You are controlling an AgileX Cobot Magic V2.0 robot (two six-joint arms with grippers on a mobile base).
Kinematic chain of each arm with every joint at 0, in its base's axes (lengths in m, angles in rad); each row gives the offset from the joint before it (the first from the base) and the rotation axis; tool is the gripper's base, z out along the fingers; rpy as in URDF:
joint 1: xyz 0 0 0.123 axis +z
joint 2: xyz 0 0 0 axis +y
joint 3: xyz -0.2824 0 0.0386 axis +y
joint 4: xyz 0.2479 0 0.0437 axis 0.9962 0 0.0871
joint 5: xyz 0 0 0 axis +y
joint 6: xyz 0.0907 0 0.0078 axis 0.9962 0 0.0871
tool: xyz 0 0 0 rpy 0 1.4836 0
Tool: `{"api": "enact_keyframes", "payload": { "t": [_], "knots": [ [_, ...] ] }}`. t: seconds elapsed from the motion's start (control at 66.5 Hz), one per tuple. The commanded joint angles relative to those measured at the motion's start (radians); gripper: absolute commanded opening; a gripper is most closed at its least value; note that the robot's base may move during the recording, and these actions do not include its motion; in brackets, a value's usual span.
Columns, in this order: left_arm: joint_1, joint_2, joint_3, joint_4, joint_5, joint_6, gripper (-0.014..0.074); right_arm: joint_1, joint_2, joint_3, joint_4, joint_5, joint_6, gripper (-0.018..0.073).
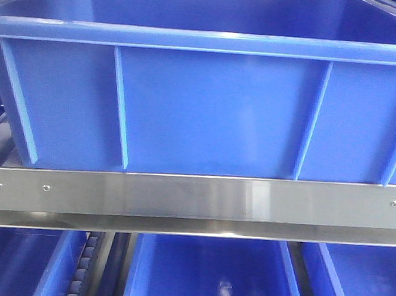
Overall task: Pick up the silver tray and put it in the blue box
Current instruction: 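Lower the tray into the blue bin and open both grippers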
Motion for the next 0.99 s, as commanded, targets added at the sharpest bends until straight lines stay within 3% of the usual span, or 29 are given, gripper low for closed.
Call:
{"api": "enact_keyframes", "payload": {
  "t": [0.0,0.12,0.346,0.587,0.978],
  "knots": [
    [0.02,0.007,-0.058,-0.069,-0.162,0.026,-0.0014,-0.035,0.038,-0.098,0.124,-0.147,-0.092,0.0059],
    [0.044,0.051,-0.06,-0.073,-0.209,0.028,-0.0014,-0.072,0.111,-0.156,0.187,-0.153,-0.133,0.0059],
    [0.044,0.098,-0.06,-0.069,-0.202,0.028,-0.0014,-0.087,0.161,-0.162,0.187,-0.173,-0.133,0.0059],
    [0.045,0.1,-0.06,-0.016,-0.201,0.028,-0.0014,-0.087,0.162,-0.162,0.187,-0.165,-0.133,0.0059],
    [0.045,0.1,-0.06,-0.011,-0.201,0.028,-0.0014,-0.087,0.162,-0.162,0.187,-0.153,-0.133,0.0071]
  ]
}}
